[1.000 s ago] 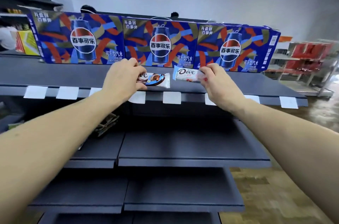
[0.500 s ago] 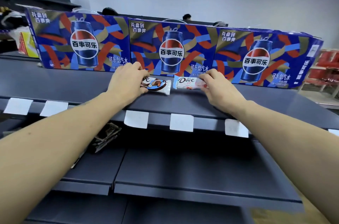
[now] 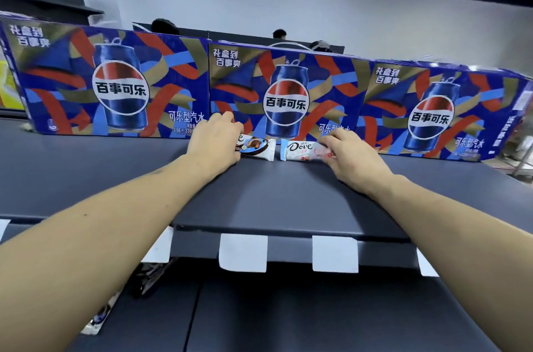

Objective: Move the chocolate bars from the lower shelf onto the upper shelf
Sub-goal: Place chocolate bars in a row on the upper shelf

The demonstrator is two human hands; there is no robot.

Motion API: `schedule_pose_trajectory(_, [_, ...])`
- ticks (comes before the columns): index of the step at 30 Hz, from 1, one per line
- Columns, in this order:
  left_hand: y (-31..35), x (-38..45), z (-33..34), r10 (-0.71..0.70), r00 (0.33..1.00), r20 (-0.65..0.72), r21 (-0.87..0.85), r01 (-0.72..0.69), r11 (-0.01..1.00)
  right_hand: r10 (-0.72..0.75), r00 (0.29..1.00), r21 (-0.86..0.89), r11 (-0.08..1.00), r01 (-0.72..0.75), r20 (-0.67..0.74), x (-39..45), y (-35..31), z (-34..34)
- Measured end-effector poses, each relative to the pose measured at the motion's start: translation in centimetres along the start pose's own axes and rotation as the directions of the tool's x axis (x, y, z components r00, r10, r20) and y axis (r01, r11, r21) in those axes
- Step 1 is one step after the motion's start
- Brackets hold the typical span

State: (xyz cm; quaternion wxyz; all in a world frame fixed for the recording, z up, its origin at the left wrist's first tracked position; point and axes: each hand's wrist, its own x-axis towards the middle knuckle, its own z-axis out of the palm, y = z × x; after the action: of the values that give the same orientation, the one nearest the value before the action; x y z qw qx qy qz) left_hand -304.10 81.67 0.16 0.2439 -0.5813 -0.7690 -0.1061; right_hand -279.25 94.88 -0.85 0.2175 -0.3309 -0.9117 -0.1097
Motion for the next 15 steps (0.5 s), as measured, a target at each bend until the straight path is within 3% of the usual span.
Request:
schedule_pose_trajectory(7, [-0.4, 2.7, 1.2, 0.022, 0.999, 0.045, 0.065, -0.025, 0.998, 0.020, 1.000, -0.085, 0.996, -0.019, 0.017, 2.3, 0.1, 0.6])
schedule_pose_trajectory(15, [-0.3, 4.3, 2.9, 0.041, 0.999, -0.020, 0.072, -0.040, 0.997, 0.052, 0.998, -0.112, 0.992, -0.054, -0.026, 4.0, 0.9, 1.5])
